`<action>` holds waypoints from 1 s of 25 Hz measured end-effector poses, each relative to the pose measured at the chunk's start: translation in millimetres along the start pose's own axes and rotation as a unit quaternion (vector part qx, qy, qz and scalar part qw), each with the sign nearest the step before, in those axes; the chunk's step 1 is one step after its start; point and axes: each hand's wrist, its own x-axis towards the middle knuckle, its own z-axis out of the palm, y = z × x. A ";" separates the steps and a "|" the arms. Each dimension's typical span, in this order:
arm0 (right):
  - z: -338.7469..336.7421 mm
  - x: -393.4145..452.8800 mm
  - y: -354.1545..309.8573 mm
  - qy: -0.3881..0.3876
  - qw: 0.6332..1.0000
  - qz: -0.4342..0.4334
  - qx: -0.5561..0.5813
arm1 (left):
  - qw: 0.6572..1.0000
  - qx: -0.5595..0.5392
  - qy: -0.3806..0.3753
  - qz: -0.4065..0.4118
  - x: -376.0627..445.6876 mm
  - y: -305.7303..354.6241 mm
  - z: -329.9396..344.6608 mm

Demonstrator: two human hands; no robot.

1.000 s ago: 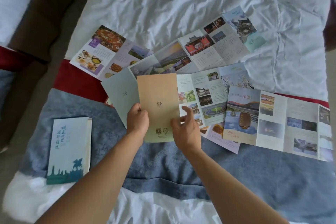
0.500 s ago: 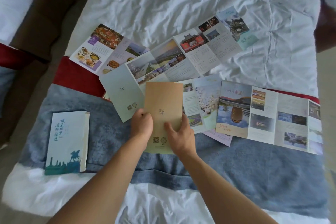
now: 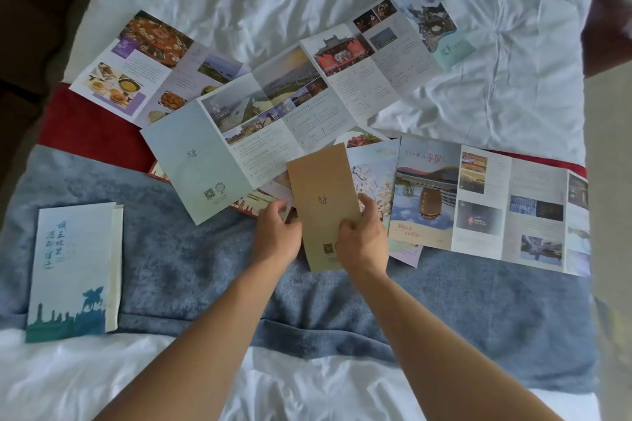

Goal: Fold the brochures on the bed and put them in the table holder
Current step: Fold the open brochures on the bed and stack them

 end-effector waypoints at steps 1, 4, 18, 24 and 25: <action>2.1 4.7 1.5 0.006 1.000 -0.003 -0.007 | 1.000 -0.001 0.000 -0.008 4.8 0.4 4.4; 8.2 14.3 11.7 0.046 0.995 -0.035 -0.080 | 1.000 -0.026 0.005 -0.006 14.7 2.1 14.6; 14.7 10.7 24.3 0.043 0.987 -0.078 -0.134 | 0.984 -0.171 0.025 -0.034 4.0 3.5 23.7; 9.2 -19.7 0.5 -0.052 0.992 -0.117 -0.015 | 0.973 -0.225 0.043 -0.040 -17.8 -3.3 -10.3; 9.7 -27.3 -3.3 -0.058 0.991 -0.122 -0.005 | 0.971 -0.231 0.043 -0.042 -22.8 -6.7 -16.7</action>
